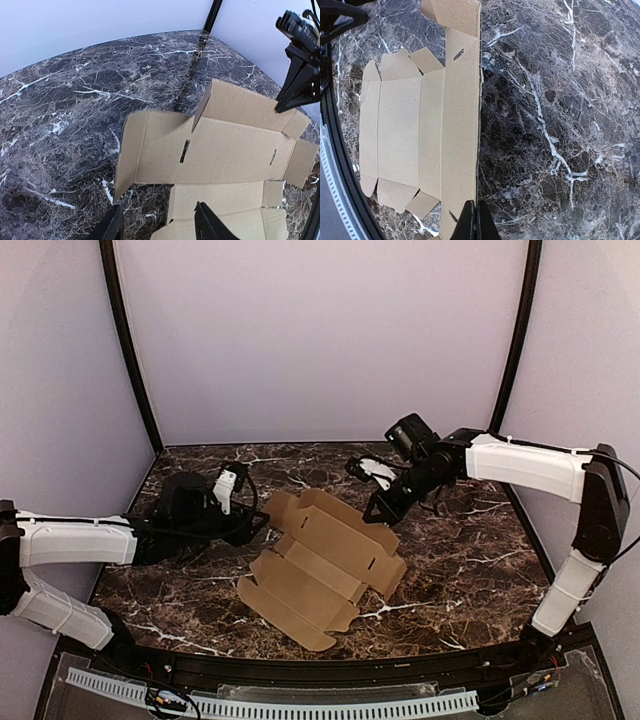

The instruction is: Fold the paper box

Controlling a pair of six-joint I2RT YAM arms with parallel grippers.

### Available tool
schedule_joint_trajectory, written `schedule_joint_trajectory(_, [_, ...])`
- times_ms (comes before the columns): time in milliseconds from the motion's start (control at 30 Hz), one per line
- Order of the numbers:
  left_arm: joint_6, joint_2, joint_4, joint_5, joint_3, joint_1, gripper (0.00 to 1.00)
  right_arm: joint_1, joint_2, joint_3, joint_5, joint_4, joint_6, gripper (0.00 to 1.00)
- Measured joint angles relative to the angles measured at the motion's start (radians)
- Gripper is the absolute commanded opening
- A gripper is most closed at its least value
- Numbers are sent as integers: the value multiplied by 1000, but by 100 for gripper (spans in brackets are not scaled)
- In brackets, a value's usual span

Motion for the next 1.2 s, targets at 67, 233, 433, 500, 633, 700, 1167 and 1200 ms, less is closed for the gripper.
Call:
schedule_joint_trajectory(67, [-14,-2,-34,11,38,0,40,27,-16,-6,41,3,0,0])
schedule_joint_trajectory(233, [-48,-2,-105,56,140,0,13,97,-45,-32,138,14,0,0])
schedule_joint_trajectory(433, [-79,9,-152,113,220,0,0,146,-76,-62,216,36,16,0])
schedule_joint_trajectory(500, [-88,29,-160,129,243,0,0,158,-88,-72,236,43,24,0])
schedule_joint_trajectory(633, [-103,99,-167,166,285,0,0,186,-114,-90,272,53,38,0])
schedule_joint_trajectory(700, [-111,134,-169,182,297,-1,0,198,-123,-97,289,61,45,0])
schedule_joint_trajectory(1167, [-125,251,-169,246,339,-35,1,234,-126,-108,354,98,68,0])
schedule_joint_trajectory(1200, [-126,259,-167,250,341,-37,0,235,-126,-108,354,99,68,0])
